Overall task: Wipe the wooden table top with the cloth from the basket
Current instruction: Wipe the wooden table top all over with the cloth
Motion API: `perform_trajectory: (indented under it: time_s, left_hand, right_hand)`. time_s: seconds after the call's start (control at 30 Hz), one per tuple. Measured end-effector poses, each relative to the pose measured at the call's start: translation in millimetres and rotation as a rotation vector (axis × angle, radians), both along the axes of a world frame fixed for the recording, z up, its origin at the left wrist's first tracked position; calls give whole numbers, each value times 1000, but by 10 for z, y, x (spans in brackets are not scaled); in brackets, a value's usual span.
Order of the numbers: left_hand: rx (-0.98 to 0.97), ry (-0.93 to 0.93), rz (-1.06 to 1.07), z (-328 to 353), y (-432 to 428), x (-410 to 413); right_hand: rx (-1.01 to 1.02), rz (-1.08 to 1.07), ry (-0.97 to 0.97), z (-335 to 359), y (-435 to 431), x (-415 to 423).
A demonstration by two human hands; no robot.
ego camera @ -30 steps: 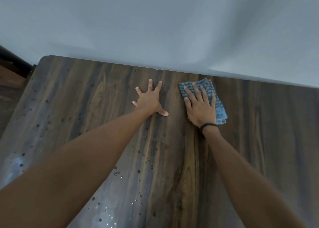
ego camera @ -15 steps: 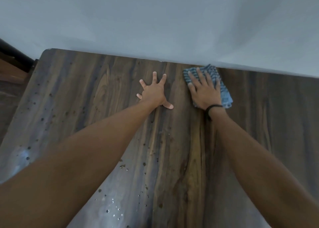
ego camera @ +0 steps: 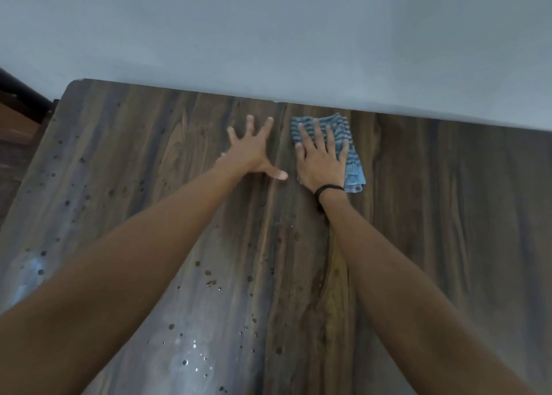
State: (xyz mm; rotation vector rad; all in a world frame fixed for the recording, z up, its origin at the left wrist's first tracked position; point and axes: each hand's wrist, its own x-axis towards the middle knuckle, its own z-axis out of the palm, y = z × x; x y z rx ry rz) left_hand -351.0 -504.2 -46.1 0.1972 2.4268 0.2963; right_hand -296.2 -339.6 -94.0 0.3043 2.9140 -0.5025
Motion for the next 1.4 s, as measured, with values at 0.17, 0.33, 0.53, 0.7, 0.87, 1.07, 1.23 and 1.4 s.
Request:
perform_trajectory:
  time_s: [0.17, 0.33, 0.53, 0.7, 0.87, 1.07, 1.23, 1.4]
  left_hand:
    - [-129, -72, 57, -3, -721, -13]
    - [-93, -72, 29, -9, -759, 33]
    - [-68, -48, 30, 10, -780, 58]
    - [-60, -51, 34, 26, -784, 56]
    - [-56, -54, 40, 11, -775, 55]
    - [-71, -63, 48, 29, -766, 58]
    - [-59, -63, 39, 42, -751, 47]
    - [-66, -45, 35, 49, -762, 76]
  right_hand:
    - [-48, -206, -27, -3, 150, -267]
    - [-2, 111, 11, 5, -220, -426]
    - [-26, -94, -44, 52, -278, -545]
    - [-16, 45, 7, 11, 27, -83]
    - [31, -118, -11, 6, -236, 771]
    - [-8, -405, -36, 3, -11, 1355]
    - [45, -14, -9, -41, -428, 1708]
    - [9, -421, -52, -40, -324, 1588]
